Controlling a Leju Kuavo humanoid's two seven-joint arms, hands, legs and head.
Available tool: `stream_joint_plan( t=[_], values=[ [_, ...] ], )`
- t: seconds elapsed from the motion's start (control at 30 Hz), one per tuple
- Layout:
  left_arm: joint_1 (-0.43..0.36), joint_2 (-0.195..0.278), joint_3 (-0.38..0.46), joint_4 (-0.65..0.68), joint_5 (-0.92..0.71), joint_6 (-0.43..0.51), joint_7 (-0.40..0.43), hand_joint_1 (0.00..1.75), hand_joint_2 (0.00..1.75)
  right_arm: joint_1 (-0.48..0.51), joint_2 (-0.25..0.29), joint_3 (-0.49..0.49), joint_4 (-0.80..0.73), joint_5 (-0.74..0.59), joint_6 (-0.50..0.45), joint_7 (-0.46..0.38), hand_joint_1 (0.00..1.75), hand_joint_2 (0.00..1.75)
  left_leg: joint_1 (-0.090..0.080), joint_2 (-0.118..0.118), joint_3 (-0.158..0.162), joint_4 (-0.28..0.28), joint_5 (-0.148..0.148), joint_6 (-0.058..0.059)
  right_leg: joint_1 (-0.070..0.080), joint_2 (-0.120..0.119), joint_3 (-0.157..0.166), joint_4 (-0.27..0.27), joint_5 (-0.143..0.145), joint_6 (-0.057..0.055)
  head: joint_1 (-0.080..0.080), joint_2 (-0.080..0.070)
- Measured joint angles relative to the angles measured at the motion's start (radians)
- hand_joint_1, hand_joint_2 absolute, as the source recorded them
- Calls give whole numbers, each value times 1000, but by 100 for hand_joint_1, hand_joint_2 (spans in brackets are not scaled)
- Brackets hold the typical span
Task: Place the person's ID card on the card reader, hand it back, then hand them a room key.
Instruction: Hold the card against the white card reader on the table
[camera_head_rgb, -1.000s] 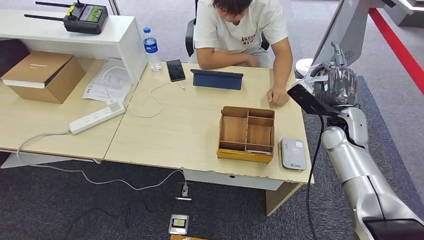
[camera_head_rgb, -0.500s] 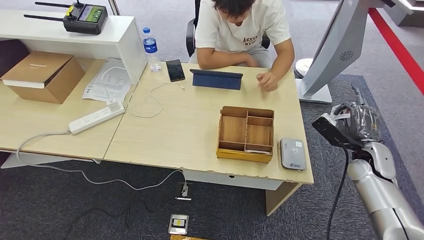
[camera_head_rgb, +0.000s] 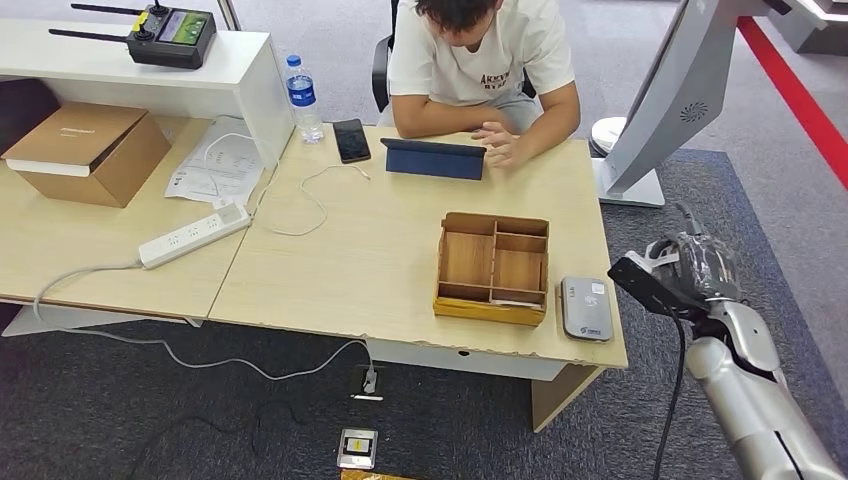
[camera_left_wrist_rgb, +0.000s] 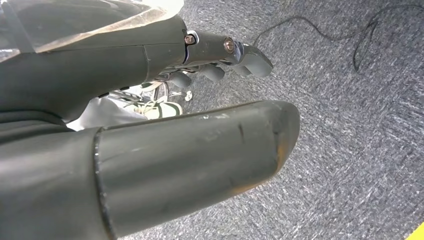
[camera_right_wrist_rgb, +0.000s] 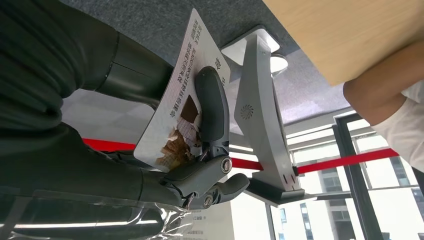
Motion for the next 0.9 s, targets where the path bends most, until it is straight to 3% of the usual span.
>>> stream_joint_plan(
  t=[0.9],
  values=[
    [0, 0, 0, 0, -9, 1, -1, 0, 0, -2, 33, 33, 48, 17, 55, 44, 175, 175, 0, 0, 0, 0, 0, 0, 0, 0, 0, 0, 0, 0, 0, 0]
  ],
)
